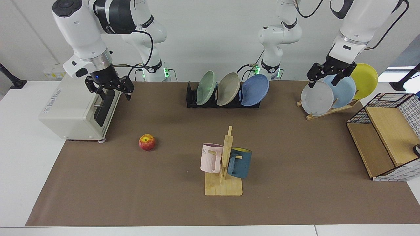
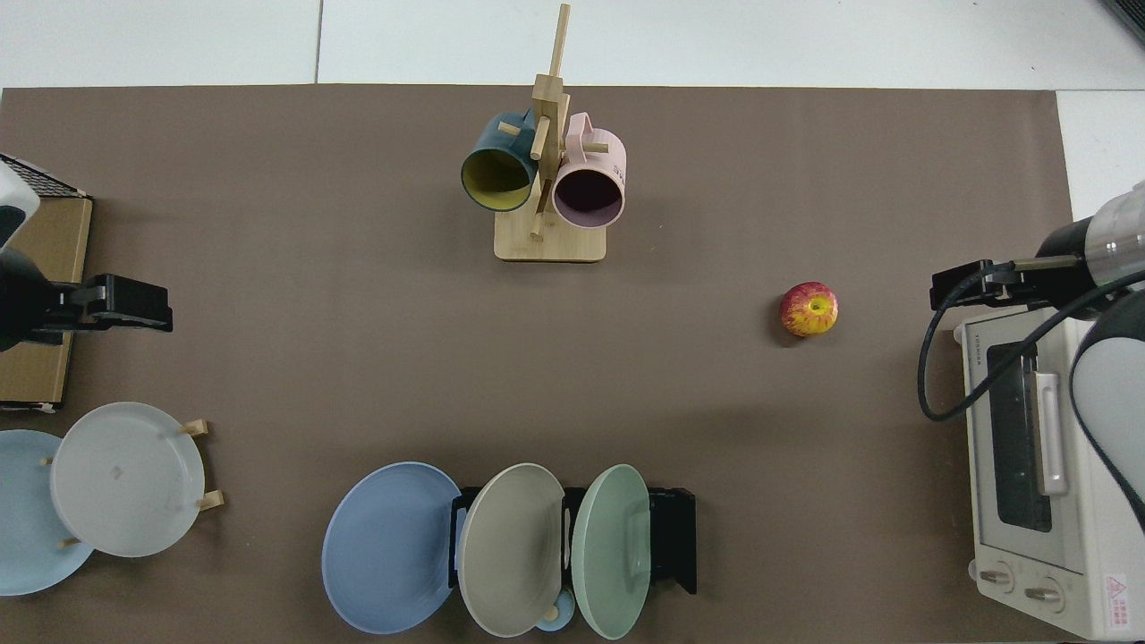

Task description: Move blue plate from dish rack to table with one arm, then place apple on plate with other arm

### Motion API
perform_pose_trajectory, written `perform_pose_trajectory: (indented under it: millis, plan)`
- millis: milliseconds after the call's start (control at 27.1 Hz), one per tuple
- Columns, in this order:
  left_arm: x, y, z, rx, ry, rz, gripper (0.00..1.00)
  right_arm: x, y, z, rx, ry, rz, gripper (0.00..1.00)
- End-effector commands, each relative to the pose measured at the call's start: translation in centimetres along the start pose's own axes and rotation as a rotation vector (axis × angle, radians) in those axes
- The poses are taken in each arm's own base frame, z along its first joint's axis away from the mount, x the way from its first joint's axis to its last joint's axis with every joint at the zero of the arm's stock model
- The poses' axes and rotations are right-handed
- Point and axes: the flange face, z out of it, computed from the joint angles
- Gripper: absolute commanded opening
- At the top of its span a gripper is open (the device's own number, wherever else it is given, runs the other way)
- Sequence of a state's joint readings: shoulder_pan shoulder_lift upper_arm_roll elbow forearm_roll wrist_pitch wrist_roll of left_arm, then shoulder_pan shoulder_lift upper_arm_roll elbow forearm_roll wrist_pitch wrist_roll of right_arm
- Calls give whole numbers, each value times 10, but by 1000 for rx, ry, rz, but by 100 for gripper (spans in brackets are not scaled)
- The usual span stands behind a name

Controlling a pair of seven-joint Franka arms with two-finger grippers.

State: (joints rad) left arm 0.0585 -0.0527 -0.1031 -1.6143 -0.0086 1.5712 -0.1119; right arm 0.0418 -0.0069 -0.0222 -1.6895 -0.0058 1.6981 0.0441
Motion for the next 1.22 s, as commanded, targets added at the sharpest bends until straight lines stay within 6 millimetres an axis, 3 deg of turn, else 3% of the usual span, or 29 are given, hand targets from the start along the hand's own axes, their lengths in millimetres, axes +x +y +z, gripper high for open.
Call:
perform_pose_trajectory:
  millis: [0, 849, 1107, 1181]
  plan:
    - [-5, -3, 0, 15, -8, 7, 100, -5, 4, 0, 23, 18, -21, 100]
    - [-6, -3, 3, 15, -17, 3, 100, -12, 8, 1, 21, -27, -16, 100]
    - [-44, 11, 23, 64, -6, 2, 100, -10, 6, -1, 62, -14, -6, 100]
    - [-60, 31, 29, 96, 10, -3, 100, -2, -4, 1, 50, 3, -27, 100]
